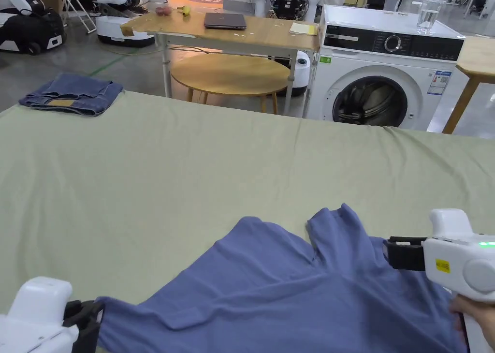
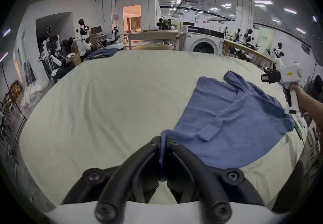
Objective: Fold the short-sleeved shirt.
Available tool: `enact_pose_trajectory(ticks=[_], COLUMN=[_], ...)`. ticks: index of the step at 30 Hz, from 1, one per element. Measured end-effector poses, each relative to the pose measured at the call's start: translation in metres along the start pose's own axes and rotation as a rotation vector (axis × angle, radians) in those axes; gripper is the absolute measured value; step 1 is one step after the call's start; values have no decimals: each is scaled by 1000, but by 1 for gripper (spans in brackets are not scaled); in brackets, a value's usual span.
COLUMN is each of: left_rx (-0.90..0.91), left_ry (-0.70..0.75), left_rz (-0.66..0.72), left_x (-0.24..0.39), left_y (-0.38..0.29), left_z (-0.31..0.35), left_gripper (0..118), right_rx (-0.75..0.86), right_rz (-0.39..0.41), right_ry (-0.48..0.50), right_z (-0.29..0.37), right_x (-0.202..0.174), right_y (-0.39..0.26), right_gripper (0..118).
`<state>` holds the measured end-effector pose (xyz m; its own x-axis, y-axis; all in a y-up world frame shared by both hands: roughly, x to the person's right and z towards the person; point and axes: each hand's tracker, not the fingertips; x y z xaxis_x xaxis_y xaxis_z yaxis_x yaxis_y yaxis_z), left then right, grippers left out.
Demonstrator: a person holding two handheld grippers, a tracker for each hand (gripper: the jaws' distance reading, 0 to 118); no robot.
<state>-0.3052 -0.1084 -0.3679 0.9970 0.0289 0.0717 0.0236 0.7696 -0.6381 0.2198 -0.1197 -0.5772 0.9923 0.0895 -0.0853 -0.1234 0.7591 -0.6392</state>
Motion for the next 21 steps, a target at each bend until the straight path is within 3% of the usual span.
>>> enact_pose_trajectory(ticks=[5,6,8,9,11,12,14,21], left_rx=[-31,-36,-43,-45,-47,-47,-46,-23], left_ry=[11,13,18,20,18,15,15,25], left_rz=[8,6,-3,-7,-8,-8,-11,-32], left_x=[-1,0,3,5,8,10,14,20], left_y=[0,0,1,3,5,6,9,19], left_z=[-9,-10,-13,-13,-14,-15,-15,-7], left_gripper=[0,0,0,0,0,0,0,0], right_rx=[-115,-144,-230,-234,-131,-150,-124,48], right_rz=[-21,-24,-56,-70,-44,-46,-7,-15], right_ry=[-38,-44,-4,26,11,46,40,42], right_z=[-55,-62,-69,-68,-52,-50,-40,48], right_x=[13,14,14,11,4,1,-5,-21], right_y=[-5,-11,-23,-29,-33,-34,-34,-12], right_gripper=[118,109,66,57,7,0,0,0])
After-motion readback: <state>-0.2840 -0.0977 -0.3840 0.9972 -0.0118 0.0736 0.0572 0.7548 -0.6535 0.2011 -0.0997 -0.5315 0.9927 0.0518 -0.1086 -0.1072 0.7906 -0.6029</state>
